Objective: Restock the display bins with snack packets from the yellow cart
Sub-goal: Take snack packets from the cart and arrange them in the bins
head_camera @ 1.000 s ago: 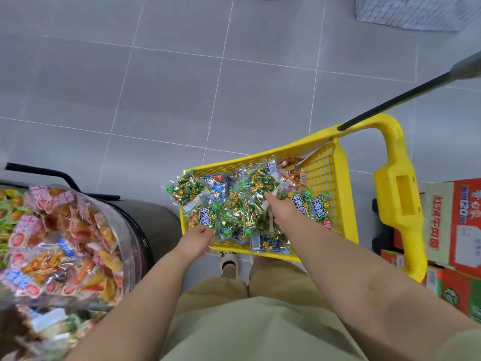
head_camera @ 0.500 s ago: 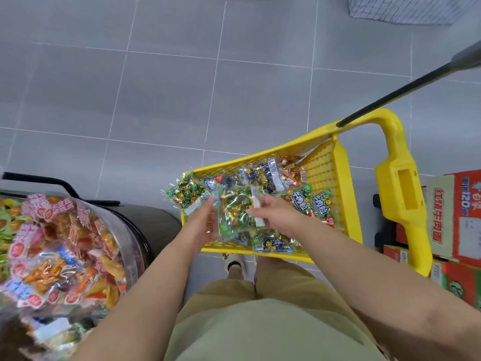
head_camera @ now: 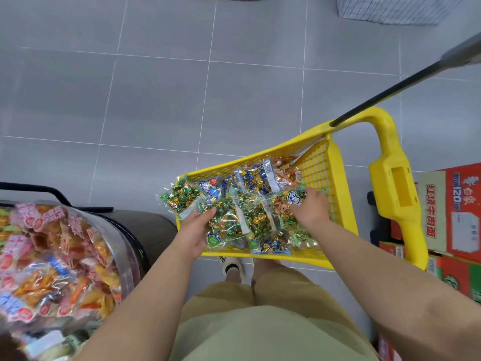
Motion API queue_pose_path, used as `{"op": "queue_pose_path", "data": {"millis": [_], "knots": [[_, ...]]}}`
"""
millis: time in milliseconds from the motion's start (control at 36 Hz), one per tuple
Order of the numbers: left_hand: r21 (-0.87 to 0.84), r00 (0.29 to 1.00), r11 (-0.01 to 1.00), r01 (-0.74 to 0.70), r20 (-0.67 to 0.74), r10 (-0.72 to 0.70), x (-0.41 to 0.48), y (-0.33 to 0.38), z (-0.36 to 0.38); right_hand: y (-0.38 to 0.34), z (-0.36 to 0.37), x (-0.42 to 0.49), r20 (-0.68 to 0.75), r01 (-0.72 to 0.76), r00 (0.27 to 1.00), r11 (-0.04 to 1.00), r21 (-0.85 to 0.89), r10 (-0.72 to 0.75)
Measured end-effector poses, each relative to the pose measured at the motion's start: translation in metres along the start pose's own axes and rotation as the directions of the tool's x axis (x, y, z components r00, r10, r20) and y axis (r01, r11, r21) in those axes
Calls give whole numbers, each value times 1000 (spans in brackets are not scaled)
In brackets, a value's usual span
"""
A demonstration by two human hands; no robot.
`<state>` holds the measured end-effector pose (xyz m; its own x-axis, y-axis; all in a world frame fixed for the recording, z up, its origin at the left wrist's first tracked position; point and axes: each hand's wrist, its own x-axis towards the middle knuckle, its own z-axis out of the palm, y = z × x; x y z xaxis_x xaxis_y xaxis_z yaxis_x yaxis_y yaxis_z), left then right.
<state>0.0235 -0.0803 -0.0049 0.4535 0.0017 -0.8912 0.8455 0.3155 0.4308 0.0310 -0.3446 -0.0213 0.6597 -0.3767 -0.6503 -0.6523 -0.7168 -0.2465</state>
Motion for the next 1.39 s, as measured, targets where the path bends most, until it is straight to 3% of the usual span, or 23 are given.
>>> {"op": "queue_pose_path", "data": {"millis": [56, 167, 278, 444, 556, 667, 778, 833, 917, 1000, 1111, 1194, 1278, 1333, 1389], "knots": [[-11, 1000, 1000, -4, 9, 5, 1, 2, 2, 5, 2, 4, 55, 12, 998, 996, -86, -8], [-48, 1000, 999, -20, -8, 19, 2, 6, 4, 6, 5, 6, 20, 34, 999, 993, -111, -32], [-80, 999, 996, -31, 12, 32, 0, 12, 6, 5, 3, 5, 135, -28, 991, 994, 109, 13], [-53, 999, 998, -37, 32, 39, -9, 23, 6, 2, -14, -2, -25, 51, 999, 945, 323, -45], [3, 997, 998, -58, 41, 58, -17, 34, 9, -9, -30, -5, 25, 14, 999, 832, 554, -33], [-16, 995, 997, -79, 60, 79, -25, 45, 9, -24, -44, -13, 153, -55, 986, 741, 669, -65], [-24, 988, 992, -126, 86, 128, -34, 54, 9, -42, -51, -25, 372, -189, 887, 520, 833, -273], [14, 986, 992, -126, 113, 123, -42, 56, 12, -55, -51, -33, 408, -115, 841, 621, 776, -354], [-45, 979, 996, -81, 183, 88, -56, 59, 14, -73, -48, -46, 360, 160, 835, 810, 564, -415], [-52, 972, 994, -95, 210, 104, -64, 58, 13, -88, -40, -55, 325, 222, 841, 823, 522, -433], [48, 978, 980, -195, 82, 191, -68, 50, 7, -98, -22, -62, 367, 195, 810, 800, 567, -458], [60, 981, 979, -193, 13, 192, -62, 40, 2, -97, -12, -63, 427, 129, 790, 800, 586, -440], [28, 984, 984, -174, -26, 175, -61, 33, -2, -80, -4, -52, 409, -25, 843, 733, 680, -350], [-6, 989, 991, -131, -74, 130, -58, 30, -9, -60, 4, -38, 337, -4, 911, 812, 584, -238], [-57, 988, 992, -110, -115, 103, -56, 24, -16, -37, 14, -26, 325, 35, 929, 917, 396, -176]]}}
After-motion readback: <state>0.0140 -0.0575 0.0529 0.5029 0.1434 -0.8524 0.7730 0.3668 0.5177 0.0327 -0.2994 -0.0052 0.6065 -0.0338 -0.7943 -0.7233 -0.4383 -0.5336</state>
